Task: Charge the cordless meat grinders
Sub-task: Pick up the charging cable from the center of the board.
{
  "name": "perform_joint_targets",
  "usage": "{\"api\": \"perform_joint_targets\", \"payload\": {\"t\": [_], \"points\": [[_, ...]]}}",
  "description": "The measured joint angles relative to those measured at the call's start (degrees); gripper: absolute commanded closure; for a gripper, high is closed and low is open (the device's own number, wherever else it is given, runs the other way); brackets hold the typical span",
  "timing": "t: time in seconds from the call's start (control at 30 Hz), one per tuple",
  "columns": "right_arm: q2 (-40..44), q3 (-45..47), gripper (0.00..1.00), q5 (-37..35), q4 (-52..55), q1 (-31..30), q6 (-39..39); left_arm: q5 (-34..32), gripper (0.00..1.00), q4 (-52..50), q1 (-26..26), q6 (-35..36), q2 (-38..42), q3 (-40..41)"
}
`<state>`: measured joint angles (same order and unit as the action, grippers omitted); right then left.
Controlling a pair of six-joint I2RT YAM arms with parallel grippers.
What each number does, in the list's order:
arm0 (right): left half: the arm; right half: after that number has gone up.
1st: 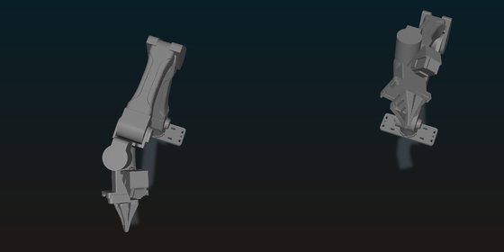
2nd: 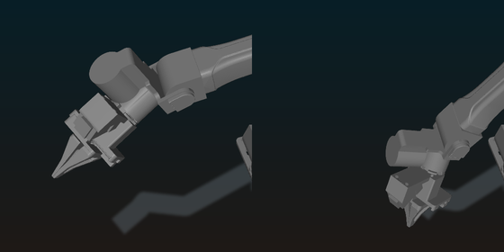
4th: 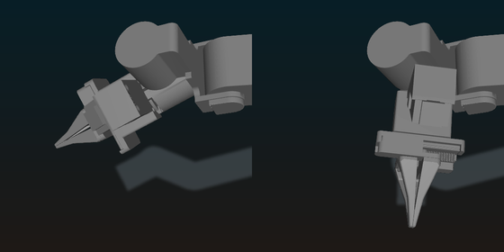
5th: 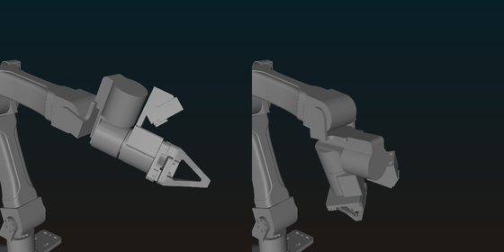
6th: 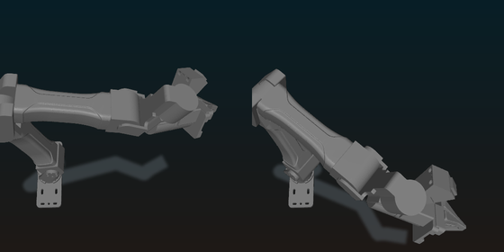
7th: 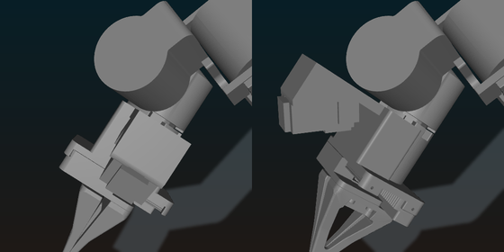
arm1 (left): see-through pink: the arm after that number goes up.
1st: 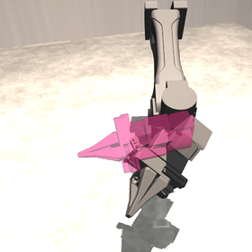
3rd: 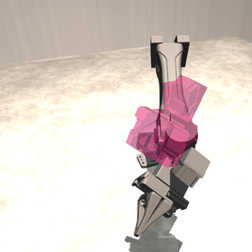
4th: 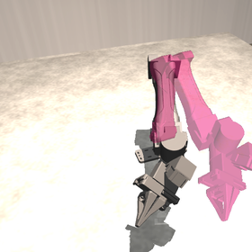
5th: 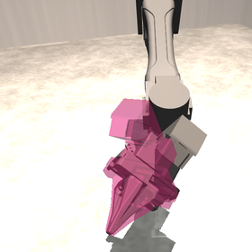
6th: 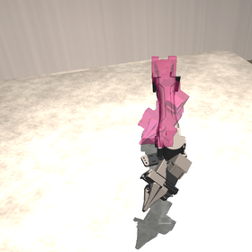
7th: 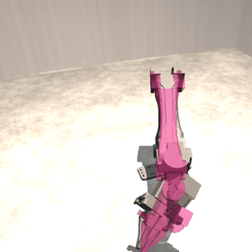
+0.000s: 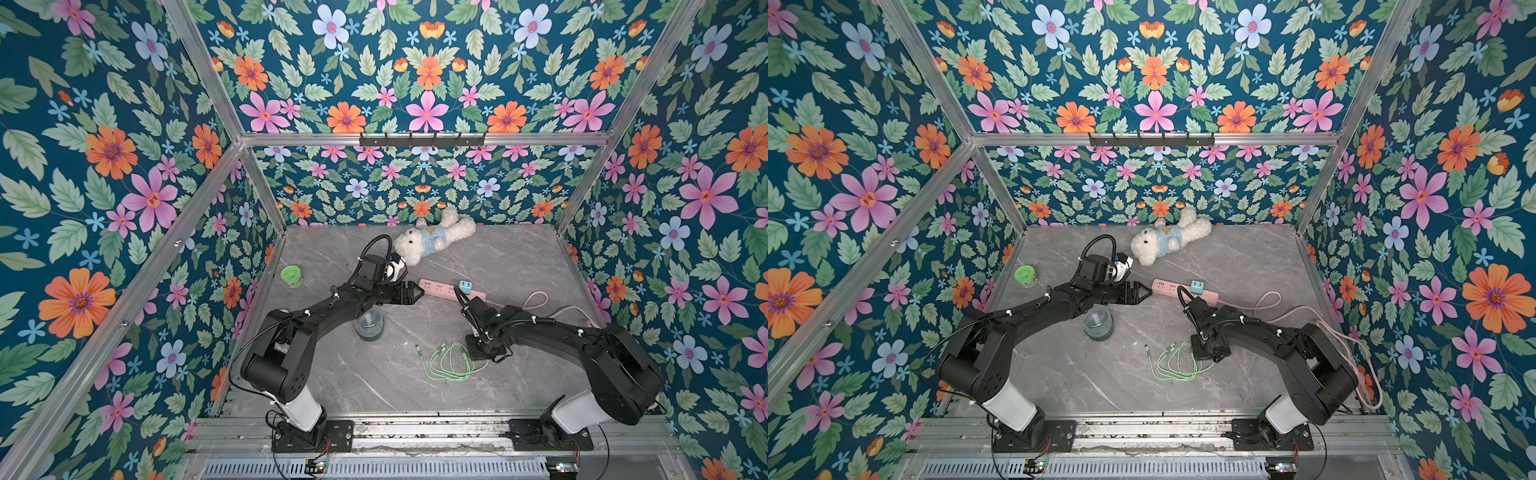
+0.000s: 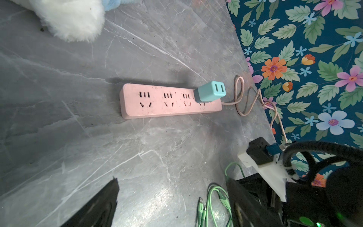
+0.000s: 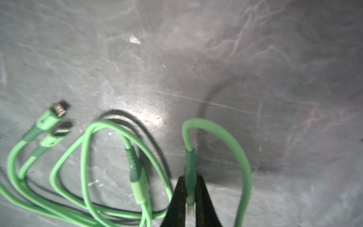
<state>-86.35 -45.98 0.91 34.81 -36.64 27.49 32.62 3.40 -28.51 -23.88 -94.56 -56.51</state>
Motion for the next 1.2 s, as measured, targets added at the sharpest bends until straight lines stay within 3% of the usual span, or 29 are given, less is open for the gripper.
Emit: {"api": "perform_joint_targets", "payload": {"t": [0.53, 1.2], "points": [[18.3, 5.9, 0.93, 8.6, -11.0, 6.4, -0.8, 3.8, 0.15, -0.1, -0.1, 0.0, 0.0, -1.9], [18.8, 4.8, 0.93, 12.6, -13.1, 9.1, -4.0, 10.3, 0.21, -0.4, -1.1, -0.2, -2.2, -5.5]]}}
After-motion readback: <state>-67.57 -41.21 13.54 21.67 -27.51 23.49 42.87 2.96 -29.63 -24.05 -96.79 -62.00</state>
